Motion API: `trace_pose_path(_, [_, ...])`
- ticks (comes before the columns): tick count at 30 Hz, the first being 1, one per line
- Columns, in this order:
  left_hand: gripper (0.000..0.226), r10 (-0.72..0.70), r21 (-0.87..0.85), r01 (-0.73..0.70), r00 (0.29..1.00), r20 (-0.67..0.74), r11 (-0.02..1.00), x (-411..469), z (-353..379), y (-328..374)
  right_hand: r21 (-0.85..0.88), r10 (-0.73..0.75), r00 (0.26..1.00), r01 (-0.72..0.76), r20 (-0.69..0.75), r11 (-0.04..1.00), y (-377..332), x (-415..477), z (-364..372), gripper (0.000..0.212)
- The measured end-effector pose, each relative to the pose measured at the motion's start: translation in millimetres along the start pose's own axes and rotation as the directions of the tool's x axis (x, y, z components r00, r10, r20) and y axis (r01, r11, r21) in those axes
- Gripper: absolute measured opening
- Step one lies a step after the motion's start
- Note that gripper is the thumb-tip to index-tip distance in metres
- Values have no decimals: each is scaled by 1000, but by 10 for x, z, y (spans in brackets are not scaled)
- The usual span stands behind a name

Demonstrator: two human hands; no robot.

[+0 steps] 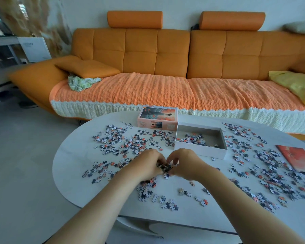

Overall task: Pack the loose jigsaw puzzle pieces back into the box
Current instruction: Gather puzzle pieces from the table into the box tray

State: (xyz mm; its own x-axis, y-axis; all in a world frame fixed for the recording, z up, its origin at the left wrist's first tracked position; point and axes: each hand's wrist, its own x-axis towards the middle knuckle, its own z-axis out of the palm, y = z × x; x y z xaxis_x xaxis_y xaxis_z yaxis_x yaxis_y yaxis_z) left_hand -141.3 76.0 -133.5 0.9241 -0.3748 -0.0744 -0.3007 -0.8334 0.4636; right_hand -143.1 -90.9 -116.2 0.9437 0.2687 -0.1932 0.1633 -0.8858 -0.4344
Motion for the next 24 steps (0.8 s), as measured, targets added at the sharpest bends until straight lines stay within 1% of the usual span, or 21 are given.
trace_pose_path(3, [24, -26, -37, 25, 999, -27, 999, 23, -7, 25, 65, 26, 999, -25, -26, 998, -2, 20, -5, 21])
trace_pose_path(7, [22, -65, -105, 59, 997, -52, 993, 88, -22, 12, 119, 41, 997, -32, -68, 992, 47, 61, -4, 14])
trace_pose_path(10, [20, -79, -186, 64, 994, -70, 980, 158, -58, 45, 178, 42, 993, -22, -106, 984, 89, 76, -90, 11])
trace_pose_path(13, [16, -50, -262, 20, 993, -107, 965, 292, -154, 146, 235, 38, 980, 9, -193, 972, 149, 91, -281, 13])
trace_pose_path(16, [14, -9, -299, -47, 983, -182, 953, 487, -250, 282, 262, 46, 948, 40, -315, 964, 247, 121, -487, 15])
trace_pose_path(20, [16, 36, -292, -122, 958, -283, 949, 764, -266, 508, 231, 48, 877, 72, -478, 970, 458, 232, -634, 7])
trace_pose_path(22, [21, 48, -276, -140, 948, -315, 951, 905, -205, 600, 202, 54, 849, 63, -526, 977, 575, 302, -657, 9])
trace_pose_path(24, [23, 51, -272, -143, 946, -319, 952, 1022, -113, 652, 187, 57, 837, 55, -545, 981, 674, 355, -656, 11])
